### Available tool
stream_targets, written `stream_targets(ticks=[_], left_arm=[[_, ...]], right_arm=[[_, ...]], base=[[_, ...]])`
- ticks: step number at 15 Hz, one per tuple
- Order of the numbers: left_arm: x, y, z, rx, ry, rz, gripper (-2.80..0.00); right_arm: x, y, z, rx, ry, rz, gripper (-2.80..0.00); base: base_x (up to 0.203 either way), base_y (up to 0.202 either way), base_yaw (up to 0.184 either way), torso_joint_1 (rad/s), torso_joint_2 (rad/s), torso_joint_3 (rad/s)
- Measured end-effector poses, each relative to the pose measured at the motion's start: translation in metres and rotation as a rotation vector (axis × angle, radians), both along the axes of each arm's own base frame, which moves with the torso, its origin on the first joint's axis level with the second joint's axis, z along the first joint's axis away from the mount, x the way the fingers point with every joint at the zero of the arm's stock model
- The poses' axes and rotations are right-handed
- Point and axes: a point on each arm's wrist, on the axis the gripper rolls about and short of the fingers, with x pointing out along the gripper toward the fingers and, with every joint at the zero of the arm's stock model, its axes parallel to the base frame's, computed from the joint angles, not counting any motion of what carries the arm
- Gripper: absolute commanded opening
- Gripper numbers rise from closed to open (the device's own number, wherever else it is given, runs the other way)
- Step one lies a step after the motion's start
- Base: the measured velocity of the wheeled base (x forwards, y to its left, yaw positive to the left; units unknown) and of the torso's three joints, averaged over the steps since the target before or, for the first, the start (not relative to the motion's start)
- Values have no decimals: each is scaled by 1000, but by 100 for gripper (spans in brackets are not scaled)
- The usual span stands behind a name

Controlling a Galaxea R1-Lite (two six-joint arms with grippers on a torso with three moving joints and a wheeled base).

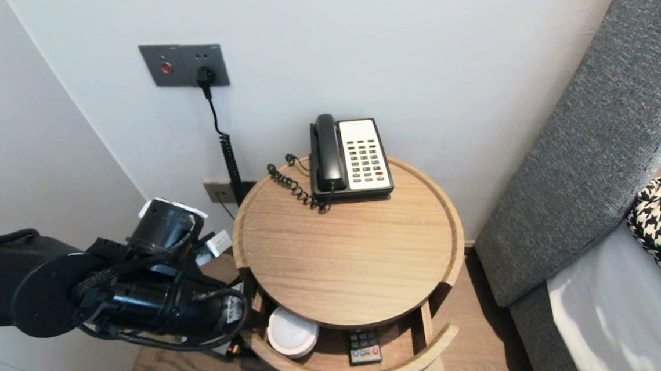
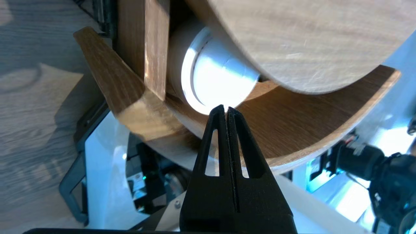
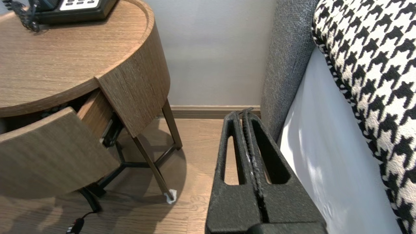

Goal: Open the nightstand drawer

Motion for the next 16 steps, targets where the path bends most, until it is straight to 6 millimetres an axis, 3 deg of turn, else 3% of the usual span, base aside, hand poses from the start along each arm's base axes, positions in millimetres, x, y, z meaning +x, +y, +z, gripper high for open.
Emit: stream_targets(ticks=[16], left_arm=[[-21, -4, -11, 47, 10, -104, -280]], right_arm=[[0, 0, 0, 0, 0, 0, -280]], base=[[0, 0, 0, 0, 0, 0]])
